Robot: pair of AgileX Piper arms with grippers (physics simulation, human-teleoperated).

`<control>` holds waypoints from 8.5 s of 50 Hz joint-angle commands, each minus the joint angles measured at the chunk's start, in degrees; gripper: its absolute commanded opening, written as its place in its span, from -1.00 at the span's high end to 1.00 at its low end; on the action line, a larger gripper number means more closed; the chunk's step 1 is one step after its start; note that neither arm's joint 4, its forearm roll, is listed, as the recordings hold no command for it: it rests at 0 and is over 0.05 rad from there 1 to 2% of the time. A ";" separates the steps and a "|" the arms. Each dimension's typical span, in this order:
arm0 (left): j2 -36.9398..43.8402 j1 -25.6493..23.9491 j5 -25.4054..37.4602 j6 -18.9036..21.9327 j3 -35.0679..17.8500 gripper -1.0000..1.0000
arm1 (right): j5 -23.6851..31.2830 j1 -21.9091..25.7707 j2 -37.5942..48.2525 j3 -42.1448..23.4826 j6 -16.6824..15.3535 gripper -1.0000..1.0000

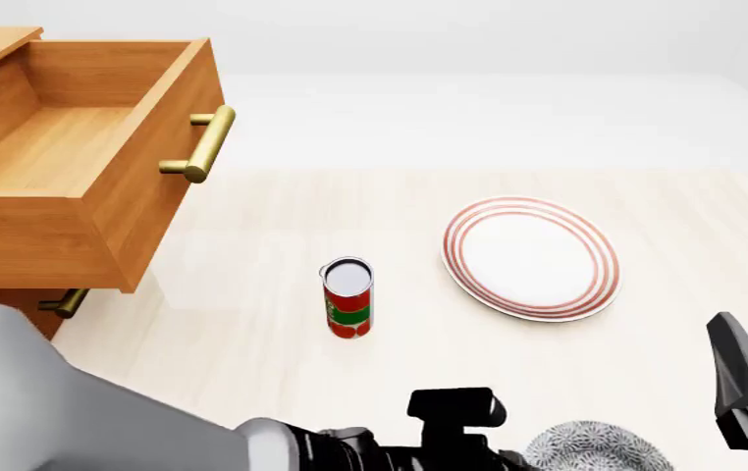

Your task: Put the bowl in the top drawer of the cabinet.

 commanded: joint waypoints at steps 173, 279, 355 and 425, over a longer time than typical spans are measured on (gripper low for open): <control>-38.74 22.89 37.55 23.23 -17.39 1.00 | 0.00 0.01 -0.01 0.00 0.01 -1.00; -56.72 47.28 52.87 26.94 -24.36 1.00 | 0.00 0.01 0.01 0.00 -0.02 -1.00; -52.43 65.41 65.73 31.67 -37.71 1.00 | 0.00 0.01 0.00 0.00 0.01 -1.00; -51.27 75.73 70.16 34.63 -35.82 1.00 | 0.00 -0.01 0.01 0.00 0.01 -1.00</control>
